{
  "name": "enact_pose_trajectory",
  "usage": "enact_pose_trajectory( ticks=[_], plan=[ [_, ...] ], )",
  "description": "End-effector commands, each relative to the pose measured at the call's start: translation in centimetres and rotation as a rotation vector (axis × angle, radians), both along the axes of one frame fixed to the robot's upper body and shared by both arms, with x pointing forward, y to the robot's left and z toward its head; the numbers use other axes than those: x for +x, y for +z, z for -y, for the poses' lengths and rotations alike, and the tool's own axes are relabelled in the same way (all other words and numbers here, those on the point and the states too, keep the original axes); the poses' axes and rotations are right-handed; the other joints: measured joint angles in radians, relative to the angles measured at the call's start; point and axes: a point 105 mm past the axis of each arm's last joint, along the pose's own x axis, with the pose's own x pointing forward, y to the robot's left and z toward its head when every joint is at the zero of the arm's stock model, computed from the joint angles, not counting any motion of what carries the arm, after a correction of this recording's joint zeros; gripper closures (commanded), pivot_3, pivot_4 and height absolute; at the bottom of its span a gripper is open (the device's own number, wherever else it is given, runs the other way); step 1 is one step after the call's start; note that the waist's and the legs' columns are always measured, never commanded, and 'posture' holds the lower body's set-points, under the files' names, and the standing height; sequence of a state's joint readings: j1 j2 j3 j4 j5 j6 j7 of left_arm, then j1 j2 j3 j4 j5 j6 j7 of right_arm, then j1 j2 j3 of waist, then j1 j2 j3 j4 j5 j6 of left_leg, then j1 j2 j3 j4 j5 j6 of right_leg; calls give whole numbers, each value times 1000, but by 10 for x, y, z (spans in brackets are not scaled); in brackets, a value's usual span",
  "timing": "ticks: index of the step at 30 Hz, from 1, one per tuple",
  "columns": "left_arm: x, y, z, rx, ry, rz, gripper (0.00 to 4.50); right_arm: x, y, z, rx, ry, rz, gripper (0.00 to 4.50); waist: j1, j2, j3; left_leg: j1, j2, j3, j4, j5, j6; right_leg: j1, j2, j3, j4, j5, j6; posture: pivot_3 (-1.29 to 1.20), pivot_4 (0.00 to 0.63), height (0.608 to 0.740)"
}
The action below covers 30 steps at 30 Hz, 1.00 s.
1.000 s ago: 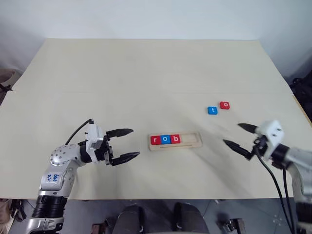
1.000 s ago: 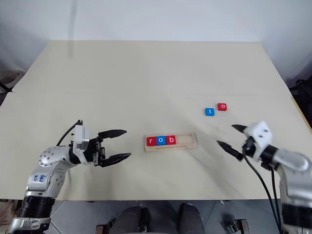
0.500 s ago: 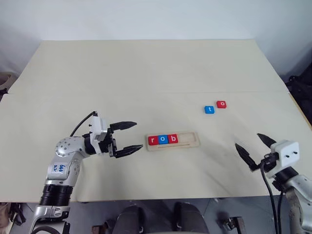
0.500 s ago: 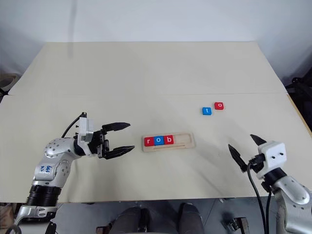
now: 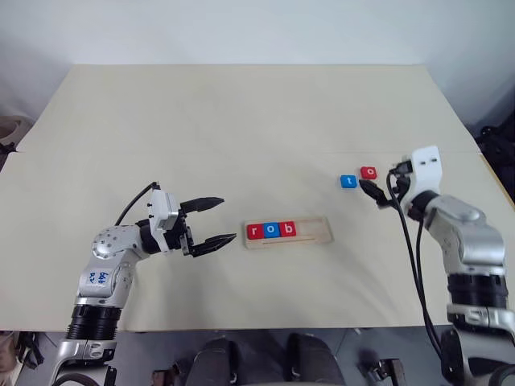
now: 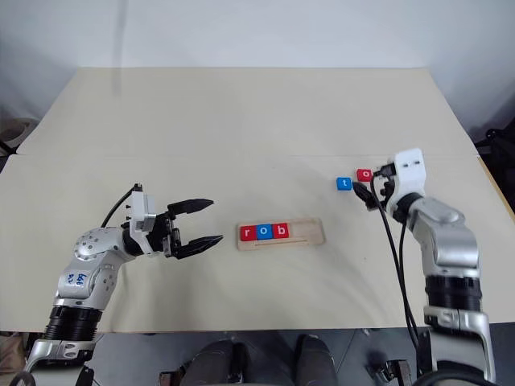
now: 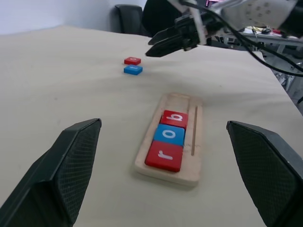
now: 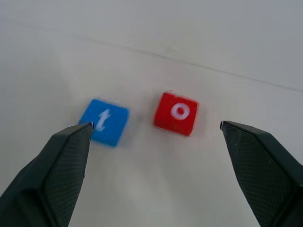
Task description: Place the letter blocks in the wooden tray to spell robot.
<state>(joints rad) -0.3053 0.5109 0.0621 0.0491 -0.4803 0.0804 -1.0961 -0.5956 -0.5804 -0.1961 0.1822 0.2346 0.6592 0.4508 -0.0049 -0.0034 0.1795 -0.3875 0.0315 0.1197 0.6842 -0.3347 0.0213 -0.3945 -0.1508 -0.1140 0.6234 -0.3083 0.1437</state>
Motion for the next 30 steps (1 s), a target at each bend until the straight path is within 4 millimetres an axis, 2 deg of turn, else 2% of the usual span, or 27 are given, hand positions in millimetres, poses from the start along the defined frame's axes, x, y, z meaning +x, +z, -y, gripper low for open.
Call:
enact_pose_trajectory(
  ticks=[1,17,26,30],
  plan=[
    [-9,8,2,1,-35,56,0,4,6,0,0,-16,-15,20,1,0,0,0,0,0,0,0,0,0,0,0,0,0,0,0,150,740],
    [-14,7,4,-4,-32,63,0,9,2,-9,-9,-3,-50,20,-1,0,0,-1,0,0,0,0,0,0,0,-1,-1,0,0,0,150,740],
    [-13,7,6,-6,-37,73,0,39,-5,1,17,-181,-93,20,-12,0,0,-1,0,1,0,0,0,0,0,-1,0,0,0,0,150,740],
    [-12,8,6,-7,-36,75,0,46,-9,5,4,-232,-115,20,-18,0,0,-1,0,1,0,0,0,0,0,-1,-1,0,0,0,150,740]
  ],
)
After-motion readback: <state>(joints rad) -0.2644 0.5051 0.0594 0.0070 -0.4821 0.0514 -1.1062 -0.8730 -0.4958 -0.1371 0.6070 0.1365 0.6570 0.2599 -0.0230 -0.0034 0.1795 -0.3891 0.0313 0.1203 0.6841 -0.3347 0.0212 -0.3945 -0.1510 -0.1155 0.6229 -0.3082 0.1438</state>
